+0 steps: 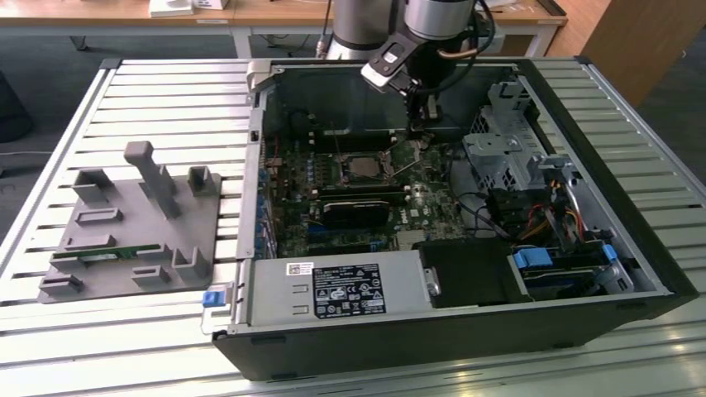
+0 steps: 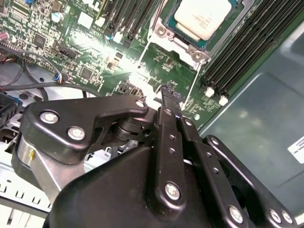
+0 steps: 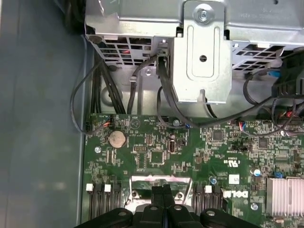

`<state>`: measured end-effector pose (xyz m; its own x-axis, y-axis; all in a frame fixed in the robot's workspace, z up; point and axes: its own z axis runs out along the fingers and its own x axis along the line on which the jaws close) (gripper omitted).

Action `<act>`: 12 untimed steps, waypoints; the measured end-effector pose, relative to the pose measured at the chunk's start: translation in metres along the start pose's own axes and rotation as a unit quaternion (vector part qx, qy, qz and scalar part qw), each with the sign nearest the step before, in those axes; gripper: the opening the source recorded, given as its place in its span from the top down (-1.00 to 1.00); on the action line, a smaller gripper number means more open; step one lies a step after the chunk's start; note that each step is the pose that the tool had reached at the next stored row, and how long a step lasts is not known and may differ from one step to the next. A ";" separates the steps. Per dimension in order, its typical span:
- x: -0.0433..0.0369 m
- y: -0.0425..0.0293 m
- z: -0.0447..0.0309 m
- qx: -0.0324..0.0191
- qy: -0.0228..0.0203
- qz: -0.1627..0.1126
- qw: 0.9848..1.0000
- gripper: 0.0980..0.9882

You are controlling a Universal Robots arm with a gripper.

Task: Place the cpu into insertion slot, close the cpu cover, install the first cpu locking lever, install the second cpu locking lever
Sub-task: 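Close the cpu cover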

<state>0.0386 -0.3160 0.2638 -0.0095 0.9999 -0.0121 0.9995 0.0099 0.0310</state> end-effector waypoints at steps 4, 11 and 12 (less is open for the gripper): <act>0.0004 0.0069 0.0028 0.000 0.000 0.000 1.000 0.98; 0.0020 0.0187 0.0066 0.000 0.000 0.000 1.000 0.98; 0.0020 0.0193 0.0067 0.000 0.000 0.000 1.000 0.98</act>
<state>0.0580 -0.3138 0.2576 -0.0096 0.9999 -0.0131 0.9995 0.0100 0.0303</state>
